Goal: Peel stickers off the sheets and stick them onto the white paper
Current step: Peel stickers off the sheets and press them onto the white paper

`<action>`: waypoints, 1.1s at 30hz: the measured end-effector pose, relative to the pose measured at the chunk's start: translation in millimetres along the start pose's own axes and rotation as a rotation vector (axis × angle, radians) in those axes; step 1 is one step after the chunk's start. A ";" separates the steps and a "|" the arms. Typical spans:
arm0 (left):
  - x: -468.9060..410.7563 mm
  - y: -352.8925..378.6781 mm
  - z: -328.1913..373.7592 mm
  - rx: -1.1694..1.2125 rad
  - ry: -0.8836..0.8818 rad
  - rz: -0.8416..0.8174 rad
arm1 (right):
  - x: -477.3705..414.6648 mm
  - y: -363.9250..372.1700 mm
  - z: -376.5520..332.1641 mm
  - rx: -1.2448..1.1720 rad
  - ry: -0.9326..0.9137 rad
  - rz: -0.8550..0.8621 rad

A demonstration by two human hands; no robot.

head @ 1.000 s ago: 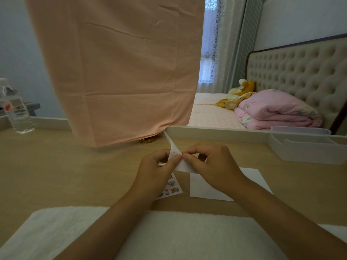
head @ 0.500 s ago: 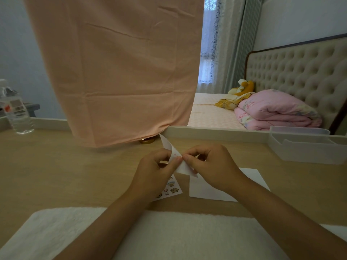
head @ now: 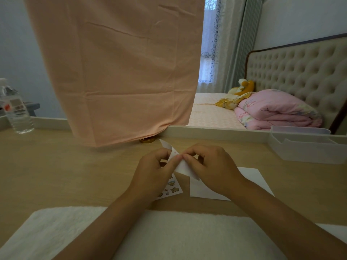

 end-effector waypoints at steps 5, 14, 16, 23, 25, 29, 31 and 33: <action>1.4 0.9 1.8 0.027 -0.022 -0.003 | 0.4 2.2 -2.0 0.002 0.046 0.023; 5.6 11.5 1.7 0.166 -0.172 0.078 | 0.9 5.2 -2.6 -0.076 0.171 0.017; 6.0 11.5 0.9 0.177 -0.170 0.089 | -0.1 4.6 -2.9 -0.125 0.214 0.013; 4.1 11.4 -0.8 0.173 -0.101 0.085 | -5.0 2.4 2.2 -0.255 0.338 0.021; 5.0 11.9 0.5 0.171 -0.072 0.081 | -4.6 2.7 1.0 -0.234 0.336 0.027; 5.9 13.3 1.9 0.240 -0.088 0.114 | -5.7 3.6 0.4 -0.229 0.339 0.047; 5.9 14.2 1.1 0.265 -0.108 0.110 | -7.3 3.5 0.1 -0.305 0.369 0.062; 5.9 14.5 1.2 0.277 -0.123 0.108 | -7.8 2.4 -1.4 -0.388 0.397 0.067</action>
Point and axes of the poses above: each hand's wrist, its own x-axis away from the middle knuckle, its own y-axis out of the palm, z = x × y, the point moved 1 cm from there along -x, towards the middle knuckle, and after that the axes turned 1 degree about -y, right-handed, at the moved point
